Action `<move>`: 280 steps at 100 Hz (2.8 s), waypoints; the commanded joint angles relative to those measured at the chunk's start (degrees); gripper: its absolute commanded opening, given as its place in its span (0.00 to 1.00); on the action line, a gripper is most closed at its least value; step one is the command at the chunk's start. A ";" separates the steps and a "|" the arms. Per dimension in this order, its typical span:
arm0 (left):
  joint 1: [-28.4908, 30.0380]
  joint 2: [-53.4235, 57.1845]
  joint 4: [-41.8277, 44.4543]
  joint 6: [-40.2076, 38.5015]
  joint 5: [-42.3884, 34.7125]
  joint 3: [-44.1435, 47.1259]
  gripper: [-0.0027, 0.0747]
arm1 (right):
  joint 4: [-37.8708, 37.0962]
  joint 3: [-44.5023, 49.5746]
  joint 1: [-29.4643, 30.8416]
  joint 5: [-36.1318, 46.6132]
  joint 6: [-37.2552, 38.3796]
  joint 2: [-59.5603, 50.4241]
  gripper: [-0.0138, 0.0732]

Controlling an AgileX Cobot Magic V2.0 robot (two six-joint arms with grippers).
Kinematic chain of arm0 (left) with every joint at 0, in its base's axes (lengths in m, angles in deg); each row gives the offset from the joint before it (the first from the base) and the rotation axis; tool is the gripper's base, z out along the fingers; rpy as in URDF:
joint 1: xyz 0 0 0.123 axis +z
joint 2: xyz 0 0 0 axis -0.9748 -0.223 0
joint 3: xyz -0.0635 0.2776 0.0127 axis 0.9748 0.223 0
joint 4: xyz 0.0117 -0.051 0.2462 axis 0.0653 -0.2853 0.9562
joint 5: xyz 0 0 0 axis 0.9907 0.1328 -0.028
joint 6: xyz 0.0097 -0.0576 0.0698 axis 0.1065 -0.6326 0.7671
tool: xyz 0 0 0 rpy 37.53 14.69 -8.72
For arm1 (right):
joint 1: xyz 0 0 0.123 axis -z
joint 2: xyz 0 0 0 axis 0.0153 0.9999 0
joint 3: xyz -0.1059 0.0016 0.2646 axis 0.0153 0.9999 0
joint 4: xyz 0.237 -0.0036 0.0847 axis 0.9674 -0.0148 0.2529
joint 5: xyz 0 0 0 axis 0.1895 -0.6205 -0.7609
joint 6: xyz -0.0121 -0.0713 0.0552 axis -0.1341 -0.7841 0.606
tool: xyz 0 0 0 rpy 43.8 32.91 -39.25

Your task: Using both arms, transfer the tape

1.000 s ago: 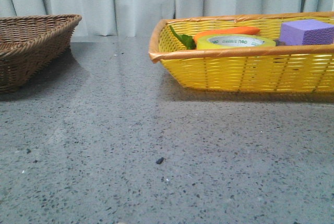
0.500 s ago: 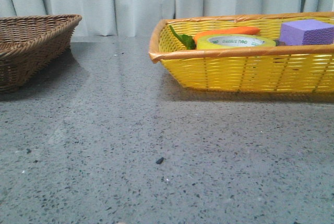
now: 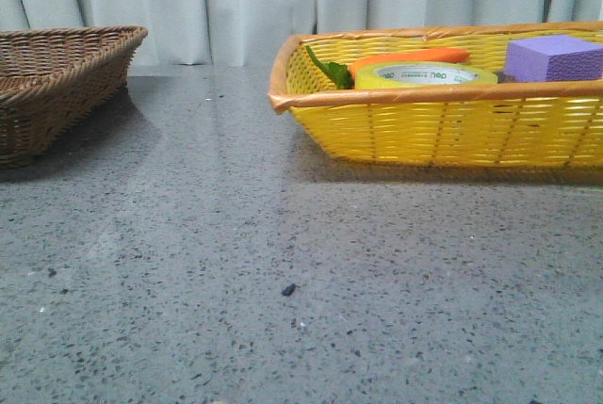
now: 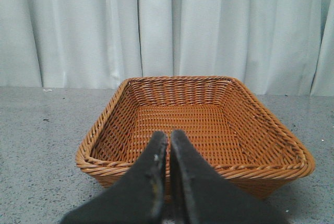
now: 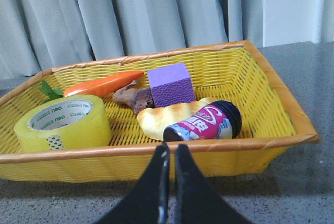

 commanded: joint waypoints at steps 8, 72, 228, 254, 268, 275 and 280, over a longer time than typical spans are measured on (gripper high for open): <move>0.07 -1.08 -0.46 -0.41 -4.54 -1.93 0.01 | 0.09 -2.15 0.17 4.10 -0.44 1.22 0.09; 0.07 -1.08 -0.46 -0.41 -4.54 -1.93 0.01 | 0.09 -2.15 0.17 4.00 -0.44 1.22 0.09; 0.07 -2.91 0.19 -0.41 2.34 -7.35 0.01 | -0.03 -9.42 0.17 -10.48 -1.02 9.17 0.09; 0.07 -12.54 0.27 -0.41 8.66 -16.20 0.01 | -0.03 -22.06 -1.37 -16.93 -2.61 23.11 0.09; 0.07 -16.12 0.27 -0.41 9.77 -19.39 0.01 | -0.03 -30.96 -5.61 -21.95 -2.61 31.71 0.10; 0.07 -17.16 0.27 -0.41 9.77 -20.34 0.01 | -0.03 -35.48 -8.18 -24.65 -3.45 36.49 0.13; 0.07 -17.63 0.27 -0.41 9.77 -20.73 0.01 | -0.03 -38.41 -10.40 -25.72 -4.60 40.29 0.18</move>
